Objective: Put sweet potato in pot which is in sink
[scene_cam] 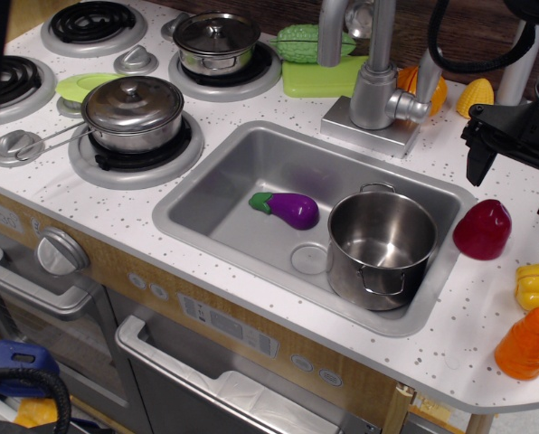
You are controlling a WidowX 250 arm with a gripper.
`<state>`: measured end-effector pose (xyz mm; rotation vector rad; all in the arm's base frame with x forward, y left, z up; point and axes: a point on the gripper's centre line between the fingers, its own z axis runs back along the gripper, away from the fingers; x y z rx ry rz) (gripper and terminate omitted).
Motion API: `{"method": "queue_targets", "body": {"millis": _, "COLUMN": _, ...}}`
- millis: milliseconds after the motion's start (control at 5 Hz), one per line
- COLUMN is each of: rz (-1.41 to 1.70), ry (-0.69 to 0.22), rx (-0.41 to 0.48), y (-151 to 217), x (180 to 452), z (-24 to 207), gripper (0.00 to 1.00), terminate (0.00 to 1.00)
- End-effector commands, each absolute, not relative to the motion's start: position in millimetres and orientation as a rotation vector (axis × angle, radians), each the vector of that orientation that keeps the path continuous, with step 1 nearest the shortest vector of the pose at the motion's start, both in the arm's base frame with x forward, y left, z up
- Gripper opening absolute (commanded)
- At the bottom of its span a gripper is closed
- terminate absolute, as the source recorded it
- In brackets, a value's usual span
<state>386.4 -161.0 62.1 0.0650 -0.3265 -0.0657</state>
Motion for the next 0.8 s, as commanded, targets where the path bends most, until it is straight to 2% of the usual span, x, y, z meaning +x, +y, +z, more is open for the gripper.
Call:
{"method": "queue_targets", "body": {"millis": 0, "rz": -0.066, "ry": -0.326, "rx": 0.065, "y": -161.0, "x": 386.4, "z": 62.1, "gripper": 1.00, "terminate": 0.00}}
{"method": "queue_targets", "body": {"millis": 600, "rz": -0.046, "ry": -0.392, "rx": -0.005, "y": -149.4, "x": 378.7, "z": 43.3, "gripper": 1.00, "terminate": 0.00}}
